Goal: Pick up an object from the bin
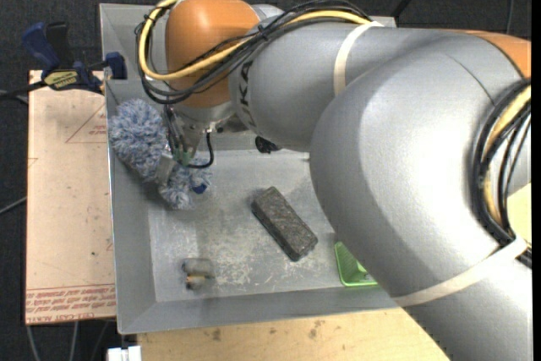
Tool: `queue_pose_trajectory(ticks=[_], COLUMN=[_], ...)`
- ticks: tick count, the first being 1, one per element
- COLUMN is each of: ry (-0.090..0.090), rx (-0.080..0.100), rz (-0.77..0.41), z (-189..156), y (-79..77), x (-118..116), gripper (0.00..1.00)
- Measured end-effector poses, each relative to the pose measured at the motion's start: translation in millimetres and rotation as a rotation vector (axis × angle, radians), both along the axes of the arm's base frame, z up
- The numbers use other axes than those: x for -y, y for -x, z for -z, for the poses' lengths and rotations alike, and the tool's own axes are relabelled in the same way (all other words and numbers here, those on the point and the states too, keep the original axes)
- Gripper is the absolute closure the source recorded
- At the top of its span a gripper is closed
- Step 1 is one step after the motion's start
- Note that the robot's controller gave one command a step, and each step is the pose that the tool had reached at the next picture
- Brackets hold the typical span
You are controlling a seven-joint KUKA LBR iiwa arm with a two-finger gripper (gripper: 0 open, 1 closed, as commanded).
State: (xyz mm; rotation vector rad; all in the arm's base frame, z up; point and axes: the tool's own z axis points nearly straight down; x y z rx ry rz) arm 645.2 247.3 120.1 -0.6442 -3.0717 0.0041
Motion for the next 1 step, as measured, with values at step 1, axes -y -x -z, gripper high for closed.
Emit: queue_pose_trajectory(ticks=[1], ry=[-0.001], rx=[0.001], rz=[0.0], z=[-21.2], y=[-0.4], x=[-0.2], gripper=[1.0])
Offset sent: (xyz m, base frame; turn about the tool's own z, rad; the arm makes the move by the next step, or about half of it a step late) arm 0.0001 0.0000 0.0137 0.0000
